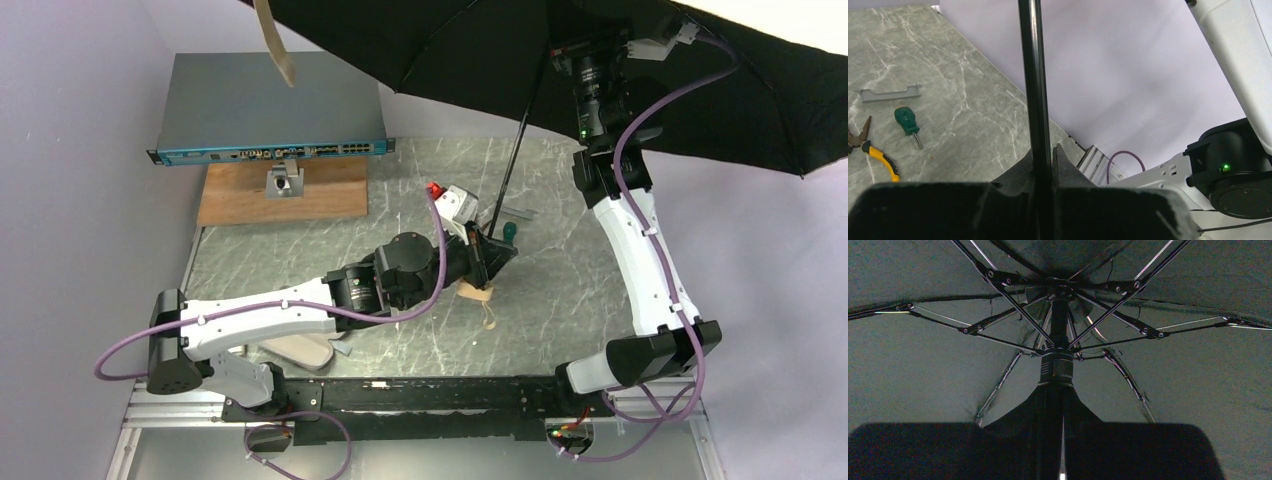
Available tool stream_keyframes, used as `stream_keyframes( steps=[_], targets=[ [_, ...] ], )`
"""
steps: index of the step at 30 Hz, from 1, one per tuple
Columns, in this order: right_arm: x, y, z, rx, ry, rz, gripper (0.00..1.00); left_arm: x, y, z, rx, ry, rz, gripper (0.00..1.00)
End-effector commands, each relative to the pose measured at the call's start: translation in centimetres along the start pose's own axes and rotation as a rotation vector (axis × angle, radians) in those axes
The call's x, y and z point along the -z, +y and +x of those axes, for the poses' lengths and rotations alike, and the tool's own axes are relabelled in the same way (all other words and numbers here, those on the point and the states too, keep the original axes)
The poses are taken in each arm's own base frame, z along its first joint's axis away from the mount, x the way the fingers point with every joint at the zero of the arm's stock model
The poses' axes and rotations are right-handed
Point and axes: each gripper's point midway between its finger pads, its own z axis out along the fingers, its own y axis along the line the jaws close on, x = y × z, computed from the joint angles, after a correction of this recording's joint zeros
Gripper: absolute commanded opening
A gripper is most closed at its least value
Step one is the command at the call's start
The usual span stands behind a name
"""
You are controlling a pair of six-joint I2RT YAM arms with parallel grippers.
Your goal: Open the umbrella
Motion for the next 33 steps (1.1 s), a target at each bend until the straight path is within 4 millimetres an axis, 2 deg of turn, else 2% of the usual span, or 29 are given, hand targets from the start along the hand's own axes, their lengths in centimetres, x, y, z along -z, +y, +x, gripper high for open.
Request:
stream_keyframes(
  steps=[1,5,12,14,19,22,25,28,33],
  targets=[
    [2.7,-1.8,-23.1,0.046,-0.921,0.058,0.00,15.5,0.2,23.7,-0.261,0.925,0.129,0.00],
    [3.3,-1.0,-20.5,0.028,-0.792,-0.041,0.00,14.3,2.1,23.3,-0.315,0.881,0.012,0.00],
    [7.2,2.1,-15.2,0.003,-0.564,-0.220,0.00,11.2,5.5,21.3,-0.308,0.808,-0.150,0.01],
    [8.1,2.9,-13.8,-0.001,-0.508,-0.261,0.00,10.4,6.1,20.4,-0.307,0.779,-0.173,0.09],
    [9.7,4.3,-8.5,-0.055,-0.326,-0.315,0.00,8.2,6.9,17.3,-0.313,0.698,-0.194,0.33],
    [10.9,4.9,-5.7,-0.061,-0.270,-0.310,0.00,6.7,7.5,15.3,-0.315,0.663,-0.223,0.41],
    [11.8,5.8,-3.8,-0.060,-0.227,-0.313,0.00,5.6,7.9,13.3,-0.343,0.627,-0.245,0.53],
    [12.3,6.3,-2.4,-0.078,-0.185,-0.324,0.00,4.4,7.8,10.6,-0.373,0.570,-0.253,0.70],
    [13.2,6.5,-0.8,-0.084,-0.136,-0.323,0.00,2.8,7.1,4.4,-0.412,0.437,-0.255,0.73]
  ],
)
